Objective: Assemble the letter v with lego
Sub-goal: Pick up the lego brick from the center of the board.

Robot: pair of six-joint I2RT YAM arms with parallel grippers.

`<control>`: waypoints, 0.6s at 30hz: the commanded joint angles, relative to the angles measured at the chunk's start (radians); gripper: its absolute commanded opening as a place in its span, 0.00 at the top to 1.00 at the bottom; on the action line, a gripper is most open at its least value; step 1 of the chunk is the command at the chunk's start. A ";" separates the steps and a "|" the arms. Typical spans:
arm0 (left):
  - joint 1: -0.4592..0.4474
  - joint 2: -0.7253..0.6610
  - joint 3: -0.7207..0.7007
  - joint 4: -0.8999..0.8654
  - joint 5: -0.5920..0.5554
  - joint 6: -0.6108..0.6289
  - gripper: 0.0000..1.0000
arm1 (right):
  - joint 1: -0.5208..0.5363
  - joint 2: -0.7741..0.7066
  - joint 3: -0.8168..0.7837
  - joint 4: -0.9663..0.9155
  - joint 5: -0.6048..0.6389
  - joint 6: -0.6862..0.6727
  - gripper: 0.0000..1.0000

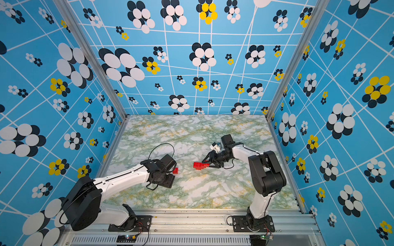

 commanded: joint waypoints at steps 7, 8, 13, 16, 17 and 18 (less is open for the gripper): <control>0.005 0.057 0.012 0.021 0.017 0.044 0.36 | 0.008 -0.006 0.019 -0.040 0.013 -0.017 0.49; 0.006 0.057 0.015 0.018 0.012 0.042 0.39 | 0.009 -0.006 0.018 -0.039 0.013 -0.017 0.49; 0.008 0.059 0.015 0.008 -0.011 0.030 0.53 | 0.009 -0.006 0.020 -0.041 0.011 -0.019 0.49; 0.012 0.064 0.013 0.015 -0.017 0.033 0.54 | 0.008 -0.004 0.019 -0.043 0.011 -0.019 0.49; 0.014 0.067 0.014 0.016 -0.014 0.035 0.54 | 0.009 -0.005 0.019 -0.042 0.011 -0.019 0.49; 0.014 0.071 0.017 0.018 -0.011 0.035 0.53 | 0.009 -0.005 0.019 -0.044 0.012 -0.021 0.49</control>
